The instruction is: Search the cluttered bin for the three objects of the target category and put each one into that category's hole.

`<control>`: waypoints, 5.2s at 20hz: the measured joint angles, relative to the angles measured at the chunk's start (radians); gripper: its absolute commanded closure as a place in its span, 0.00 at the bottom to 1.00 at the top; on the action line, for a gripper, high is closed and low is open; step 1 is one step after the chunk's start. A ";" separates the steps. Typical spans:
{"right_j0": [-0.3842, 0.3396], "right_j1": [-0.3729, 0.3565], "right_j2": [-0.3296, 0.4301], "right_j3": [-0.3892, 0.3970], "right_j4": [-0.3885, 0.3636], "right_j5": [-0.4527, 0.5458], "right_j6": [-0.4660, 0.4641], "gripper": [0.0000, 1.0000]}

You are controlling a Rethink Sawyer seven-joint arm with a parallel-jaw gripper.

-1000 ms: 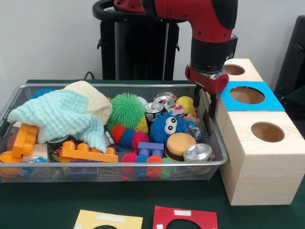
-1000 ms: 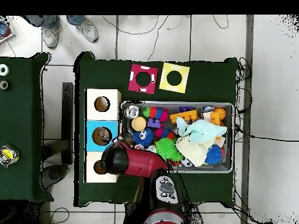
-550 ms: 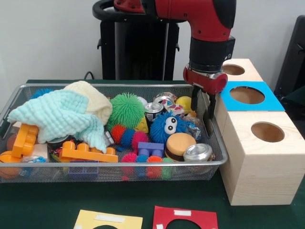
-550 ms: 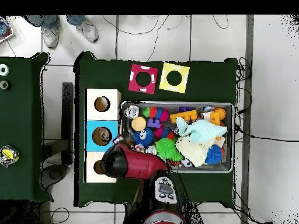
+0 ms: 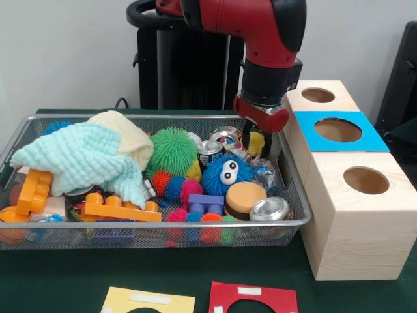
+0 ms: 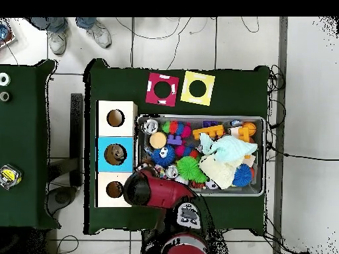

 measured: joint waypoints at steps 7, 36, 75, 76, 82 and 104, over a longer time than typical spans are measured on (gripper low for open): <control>-0.029 0.018 -0.010 0.007 -0.006 -0.001 0.000 0.00; -0.078 -0.078 0.087 0.001 0.087 0.043 0.000 0.00; 0.026 0.094 0.004 -0.128 0.057 -0.050 0.000 0.00; 0.024 0.093 0.004 -0.128 0.050 -0.051 0.000 0.00; 0.016 0.092 0.005 -0.128 0.002 -0.057 0.000 0.00; -0.058 0.119 0.024 -0.121 -0.269 -0.134 0.000 0.00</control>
